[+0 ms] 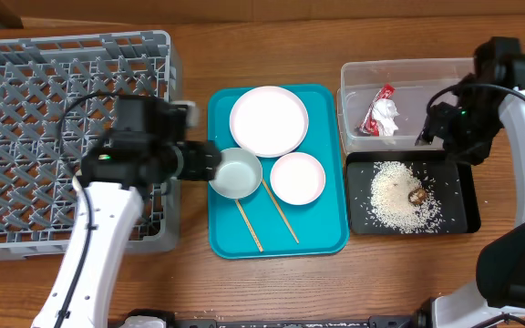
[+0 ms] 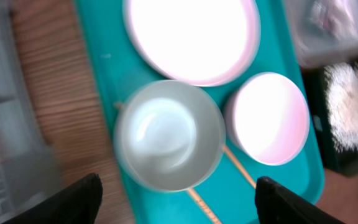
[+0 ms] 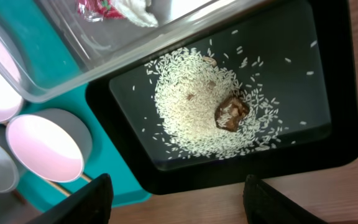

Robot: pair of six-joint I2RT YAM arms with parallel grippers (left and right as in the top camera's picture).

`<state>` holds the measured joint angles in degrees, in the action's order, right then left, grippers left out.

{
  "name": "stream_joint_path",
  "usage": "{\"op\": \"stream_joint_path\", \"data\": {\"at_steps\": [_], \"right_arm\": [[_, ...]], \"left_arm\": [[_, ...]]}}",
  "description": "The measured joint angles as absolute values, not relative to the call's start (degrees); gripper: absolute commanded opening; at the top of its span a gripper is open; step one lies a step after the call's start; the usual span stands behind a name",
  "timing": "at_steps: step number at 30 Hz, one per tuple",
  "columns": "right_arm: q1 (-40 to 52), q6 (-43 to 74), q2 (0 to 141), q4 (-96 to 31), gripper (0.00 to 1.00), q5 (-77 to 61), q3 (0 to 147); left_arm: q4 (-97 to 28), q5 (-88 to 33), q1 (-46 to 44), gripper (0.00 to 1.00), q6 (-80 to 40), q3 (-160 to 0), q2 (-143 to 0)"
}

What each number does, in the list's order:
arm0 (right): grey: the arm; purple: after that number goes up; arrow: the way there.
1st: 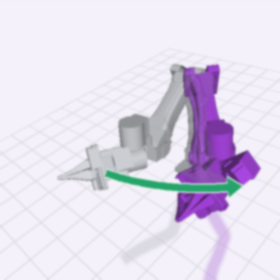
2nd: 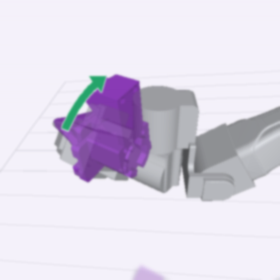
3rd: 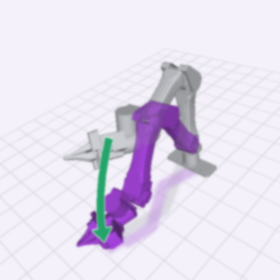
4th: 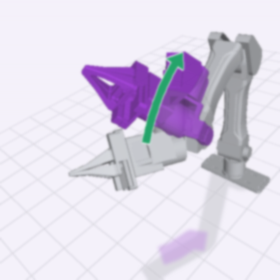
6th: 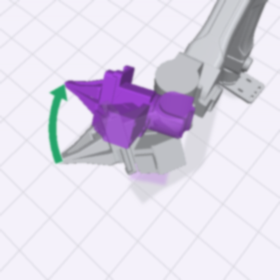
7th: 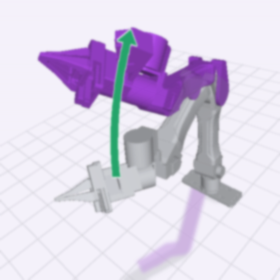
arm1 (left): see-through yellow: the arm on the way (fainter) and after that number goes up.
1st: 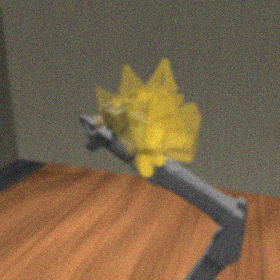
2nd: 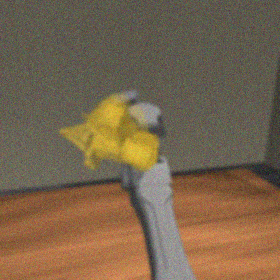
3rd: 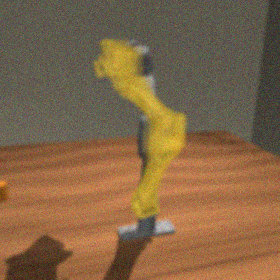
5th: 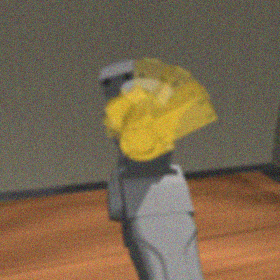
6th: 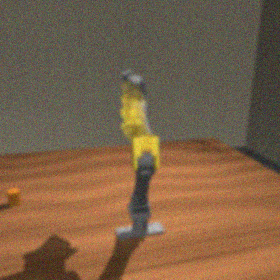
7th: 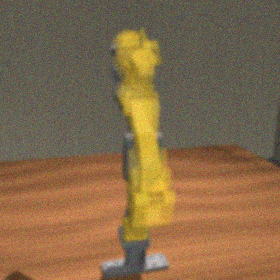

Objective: Sort waste into correct bins and load items into the dishwasher
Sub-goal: 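Grasp the white saucer on the teal tray with the left gripper, then place the white saucer into the dish rack and release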

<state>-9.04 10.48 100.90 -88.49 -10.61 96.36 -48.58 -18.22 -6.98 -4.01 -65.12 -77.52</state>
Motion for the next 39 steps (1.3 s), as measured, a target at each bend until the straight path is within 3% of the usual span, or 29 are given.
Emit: {"op": "stream_joint_path", "data": {"at_steps": [7,10,16,20,32,39], "right_arm": [[-13.5,10.5,100.9,-89.4,0.69,-12.9,96.4],[-13.4,10.5,100.9,-89.5,0.69,-13.5,96.4],[-13.5,10.5,100.9,-89.6,0.69,-13.7,96.4],[-13.5,10.5,100.9,-89.6,0.68,-13.7,96.4],[-13.5,10.5,100.9,-90.0,0.68,-13.8,96.4],[-13.5,10.5,100.9,-90.0,0.67,-13.7,96.4]], "left_arm": [[-46.4,-7.9,-24.2,0.81,-4.0,-65.3,-85.7],[-45.2,-4.8,-27.5,0.75,-4.0,-65.3,-90.5],[-44.7,-1.7,-29.3,0.27,-2.9,-65.3,-101.1],[-44.7,-1.3,-29.3,0.04,-2.8,-65.3,-101.6],[-58.4,-1.0,-28.0,0.04,-3.1,-83.2,-101.7],[-62.6,-12.4,-12.3,0.04,-0.9,-96.1,-101.6]]}}
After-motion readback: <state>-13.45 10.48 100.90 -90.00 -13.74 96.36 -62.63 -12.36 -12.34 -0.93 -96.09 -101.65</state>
